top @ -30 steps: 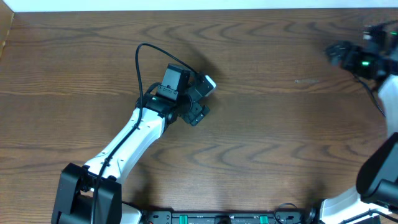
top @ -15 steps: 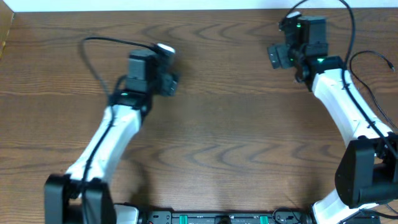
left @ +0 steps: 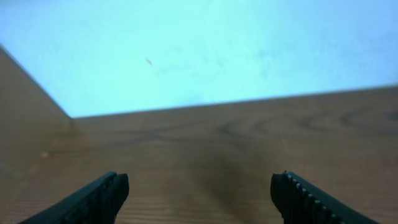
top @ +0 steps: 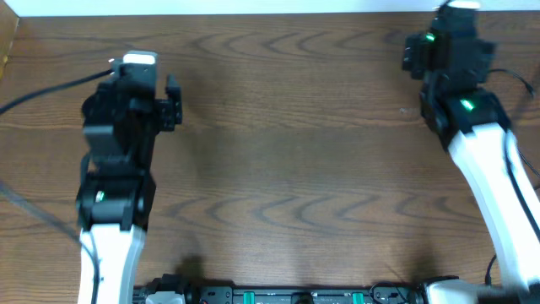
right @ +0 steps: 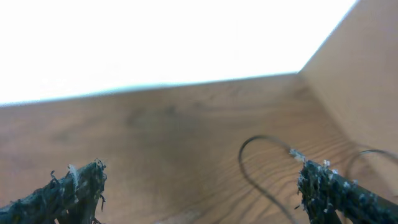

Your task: Untangle cables

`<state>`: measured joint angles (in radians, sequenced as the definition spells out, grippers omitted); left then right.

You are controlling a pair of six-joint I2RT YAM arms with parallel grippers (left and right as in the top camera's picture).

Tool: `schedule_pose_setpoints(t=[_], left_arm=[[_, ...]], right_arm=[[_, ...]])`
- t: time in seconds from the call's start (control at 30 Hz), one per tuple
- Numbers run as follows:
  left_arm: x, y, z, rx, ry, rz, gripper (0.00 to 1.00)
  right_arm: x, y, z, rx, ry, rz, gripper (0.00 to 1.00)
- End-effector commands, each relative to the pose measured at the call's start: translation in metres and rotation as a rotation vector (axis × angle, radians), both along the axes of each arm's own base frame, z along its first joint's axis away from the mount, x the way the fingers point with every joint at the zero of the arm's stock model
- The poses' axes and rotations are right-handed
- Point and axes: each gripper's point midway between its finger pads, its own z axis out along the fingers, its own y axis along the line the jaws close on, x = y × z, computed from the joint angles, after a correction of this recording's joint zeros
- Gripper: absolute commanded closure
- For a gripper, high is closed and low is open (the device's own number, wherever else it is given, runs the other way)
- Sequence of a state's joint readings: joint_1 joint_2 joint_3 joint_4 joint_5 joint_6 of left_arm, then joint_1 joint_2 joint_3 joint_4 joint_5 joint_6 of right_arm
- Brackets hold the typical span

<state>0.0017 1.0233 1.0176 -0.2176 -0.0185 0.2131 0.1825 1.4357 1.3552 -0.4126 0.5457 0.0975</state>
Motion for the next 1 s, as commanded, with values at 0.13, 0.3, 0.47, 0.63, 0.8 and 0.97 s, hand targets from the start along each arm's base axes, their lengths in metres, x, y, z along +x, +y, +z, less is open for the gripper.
schedule_pose_setpoints(t=[0.13,0.3,0.47,0.63,0.8,0.97], left_arm=[[-0.059,0.010,0.070,0.006,-0.218,0.056,0.21],[-0.101,0.009,0.097,0.000,-0.321,0.056,0.21],[-0.147,0.009,0.118,-0.033,-0.430,0.058,0.21],[-0.188,0.009,0.129,-0.044,-0.538,0.059,0.15],[-0.220,0.025,0.101,-0.038,-0.479,0.154,0.09],[-0.225,0.027,0.072,-0.065,-0.379,0.171,0.01]], right_arm=[[-0.094,-0.011,0.057,0.055,-0.221,-0.080,0.01],[-0.154,-0.028,0.056,0.048,-0.306,-0.151,0.01],[-0.215,-0.053,0.039,0.042,-0.393,-0.269,0.01],[-0.247,-0.062,0.024,0.133,-0.496,-0.279,0.01],[-0.267,-0.081,0.009,0.160,-0.567,-0.431,0.01],[-0.253,-0.071,-0.019,0.118,-0.509,-0.427,0.01]])
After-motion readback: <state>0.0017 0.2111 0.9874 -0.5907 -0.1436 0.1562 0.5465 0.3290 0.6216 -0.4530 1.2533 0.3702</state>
